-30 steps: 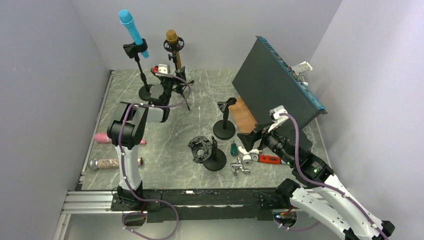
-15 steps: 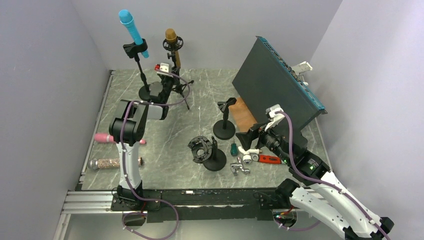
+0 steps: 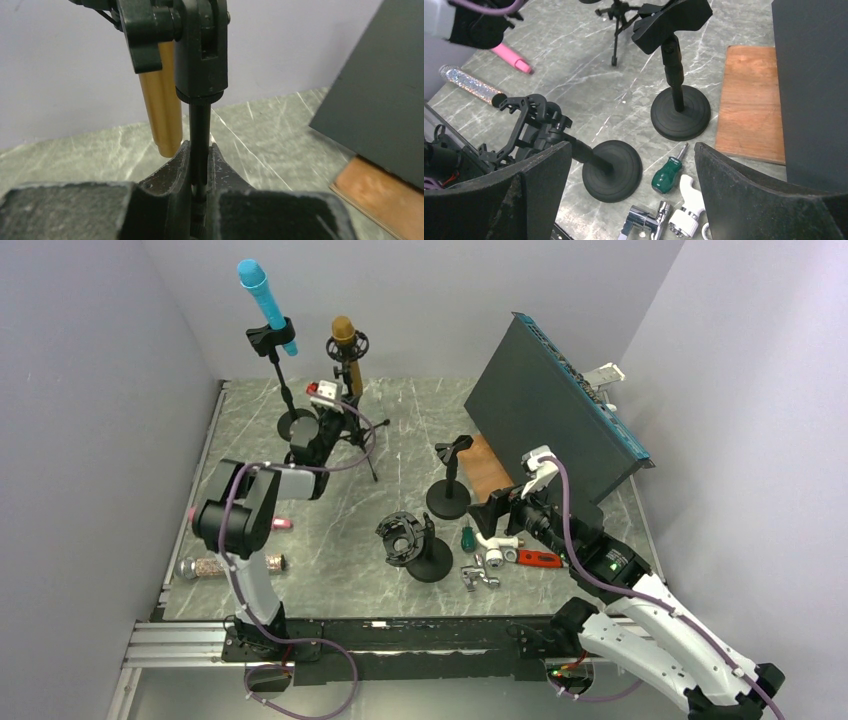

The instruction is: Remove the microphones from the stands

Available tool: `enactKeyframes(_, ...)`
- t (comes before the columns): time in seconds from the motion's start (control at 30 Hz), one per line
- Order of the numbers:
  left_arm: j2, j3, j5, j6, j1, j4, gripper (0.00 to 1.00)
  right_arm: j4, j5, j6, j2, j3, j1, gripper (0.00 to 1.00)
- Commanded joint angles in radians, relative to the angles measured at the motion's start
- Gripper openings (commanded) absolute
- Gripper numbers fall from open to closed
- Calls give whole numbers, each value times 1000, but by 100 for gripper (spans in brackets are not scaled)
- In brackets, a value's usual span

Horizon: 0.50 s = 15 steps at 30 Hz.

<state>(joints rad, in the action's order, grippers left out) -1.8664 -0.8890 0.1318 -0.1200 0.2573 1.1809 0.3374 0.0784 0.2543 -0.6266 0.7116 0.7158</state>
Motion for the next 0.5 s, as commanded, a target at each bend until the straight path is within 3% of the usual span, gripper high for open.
enactKeyframes(0.0, 172, 181, -43, -63, 53, 69, 0, -34, -22, 19, 16, 59, -1, 95)
enactKeyframes(0.27, 507, 559, -256, -52, 235, 58, 0, -4, -69, 64, 72, 77, -3, 95)
enactKeyframes(0.47, 733, 743, -354, -74, 331, -82, 0, 35, -112, 95, 95, 90, -1, 95)
